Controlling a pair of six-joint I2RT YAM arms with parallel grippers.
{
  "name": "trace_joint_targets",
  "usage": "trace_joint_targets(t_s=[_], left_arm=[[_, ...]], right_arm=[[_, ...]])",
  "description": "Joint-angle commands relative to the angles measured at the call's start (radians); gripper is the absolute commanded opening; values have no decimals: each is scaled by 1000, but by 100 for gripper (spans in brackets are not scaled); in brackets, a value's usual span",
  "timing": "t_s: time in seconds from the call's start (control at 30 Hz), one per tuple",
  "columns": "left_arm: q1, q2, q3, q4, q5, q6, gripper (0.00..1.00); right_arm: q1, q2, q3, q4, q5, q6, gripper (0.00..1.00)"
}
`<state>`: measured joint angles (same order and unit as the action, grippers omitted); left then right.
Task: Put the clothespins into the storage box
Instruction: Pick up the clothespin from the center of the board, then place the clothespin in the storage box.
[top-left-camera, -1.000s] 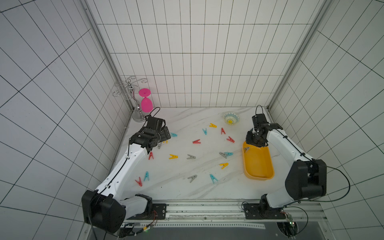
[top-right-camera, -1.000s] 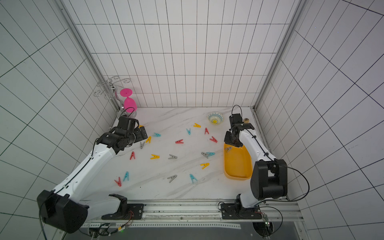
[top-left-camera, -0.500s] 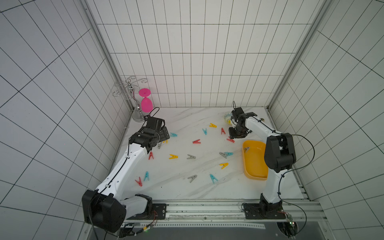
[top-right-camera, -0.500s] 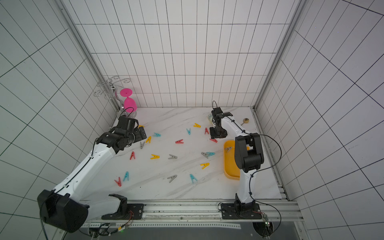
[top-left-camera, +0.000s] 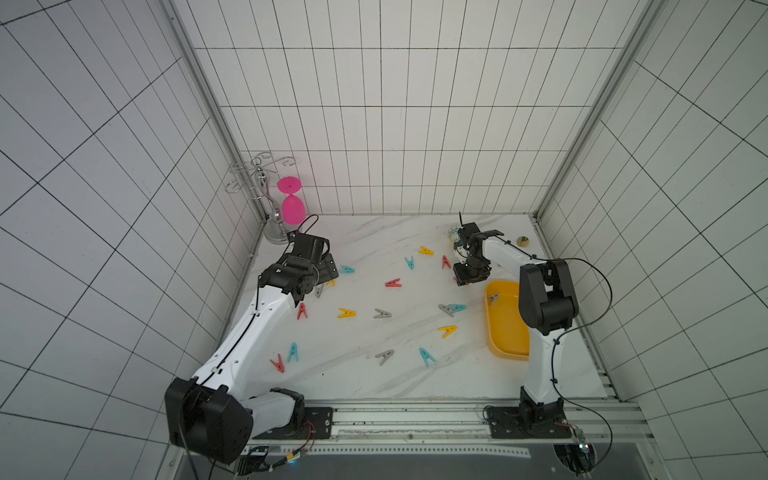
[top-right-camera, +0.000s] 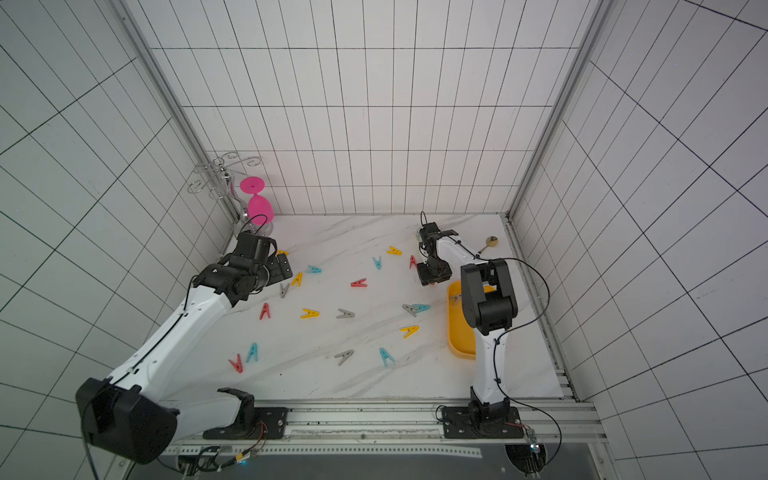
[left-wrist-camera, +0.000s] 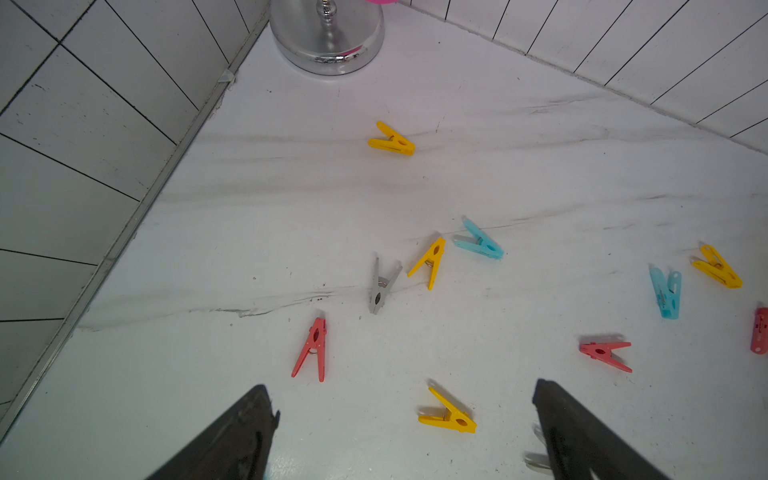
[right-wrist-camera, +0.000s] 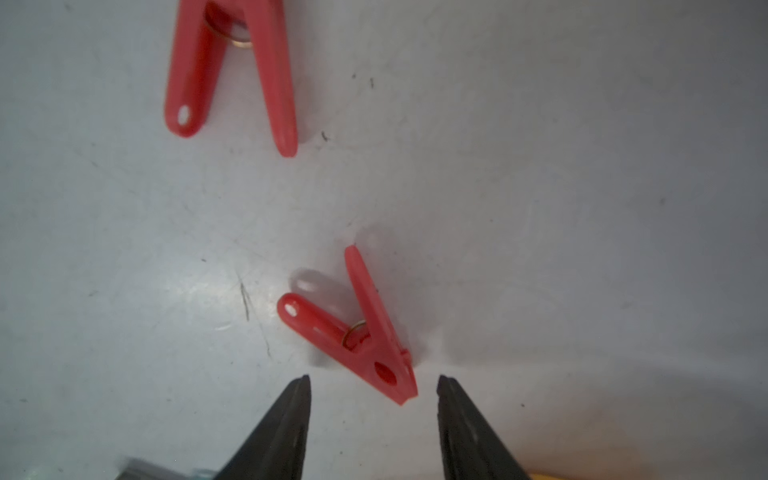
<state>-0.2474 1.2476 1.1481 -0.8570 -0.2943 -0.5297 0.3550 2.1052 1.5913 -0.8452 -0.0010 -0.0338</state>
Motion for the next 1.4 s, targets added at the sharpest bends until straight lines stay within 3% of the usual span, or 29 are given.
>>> trace_joint_targets(t_s=[0.0,0.3,0.47,0.67,0.83,1.1,1.37], left_arm=[[6,12,24,2,-10,11,99],[7,18,25,2,-9,14,99],[8,13,24,0,-8,16,99],[10,11,26,1,1,14,99],[9,7,23,4,9,14,99],[10,-9,28,7,15,25,99],[10,-24,23,2,55,20,99]], right_arm=[[10,9,3,27,18,-29,52],[9,38,4,62,-24,-32,41],[10,25,-5,65,-46,-26,27],[10,-52,-1,60,-56,10,21],[-1,-183,-32,32,-45,126,19],[-128,-497,-315,-6,-36,380,18],[-221,-684,-577,-29,25,445,19]])
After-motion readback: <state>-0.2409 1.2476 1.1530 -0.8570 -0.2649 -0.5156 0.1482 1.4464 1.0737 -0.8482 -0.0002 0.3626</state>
